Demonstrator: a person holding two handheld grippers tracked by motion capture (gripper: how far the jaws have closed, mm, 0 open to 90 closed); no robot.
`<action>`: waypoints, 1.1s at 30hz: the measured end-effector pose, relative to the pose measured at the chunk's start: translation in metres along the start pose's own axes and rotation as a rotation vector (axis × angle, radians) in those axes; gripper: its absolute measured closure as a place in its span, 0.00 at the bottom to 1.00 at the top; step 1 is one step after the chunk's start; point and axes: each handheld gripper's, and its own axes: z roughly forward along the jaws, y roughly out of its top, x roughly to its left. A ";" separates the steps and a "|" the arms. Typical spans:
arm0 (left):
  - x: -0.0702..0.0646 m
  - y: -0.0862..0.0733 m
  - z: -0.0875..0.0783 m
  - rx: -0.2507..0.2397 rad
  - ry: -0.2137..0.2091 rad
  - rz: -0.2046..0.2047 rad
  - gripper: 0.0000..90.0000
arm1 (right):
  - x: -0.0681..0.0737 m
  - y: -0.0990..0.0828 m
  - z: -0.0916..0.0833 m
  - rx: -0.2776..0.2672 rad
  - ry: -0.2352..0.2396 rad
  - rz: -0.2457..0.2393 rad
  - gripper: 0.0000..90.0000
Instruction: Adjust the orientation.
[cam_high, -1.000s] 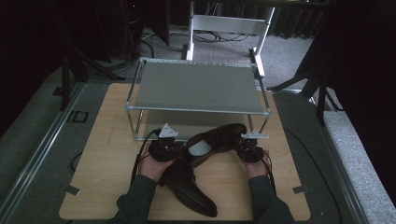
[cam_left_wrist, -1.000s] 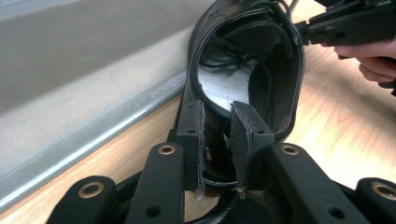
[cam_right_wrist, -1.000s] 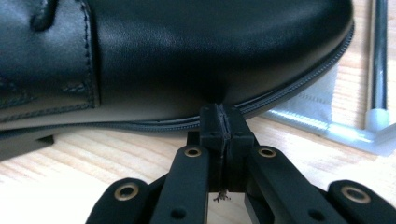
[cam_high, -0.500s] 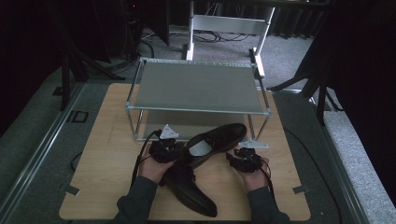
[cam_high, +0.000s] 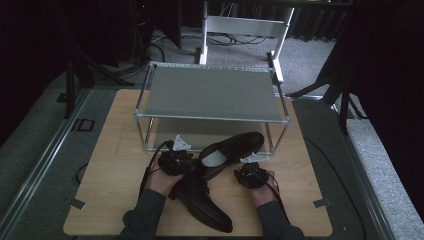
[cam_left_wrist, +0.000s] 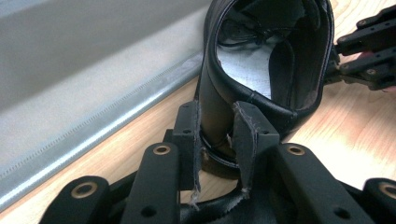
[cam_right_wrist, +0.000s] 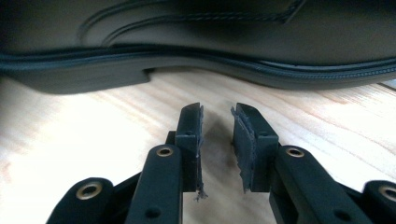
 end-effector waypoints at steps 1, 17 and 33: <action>-0.001 0.001 0.000 0.003 0.003 0.002 0.80 | -0.002 0.002 0.002 -0.004 -0.005 0.013 0.81; -0.008 0.005 -0.001 0.006 -0.034 -0.003 0.86 | -0.007 0.009 0.008 -0.008 -0.029 0.063 0.85; -0.030 0.013 0.005 0.020 -0.131 0.005 0.87 | -0.026 0.012 0.010 -0.028 -0.039 0.145 0.87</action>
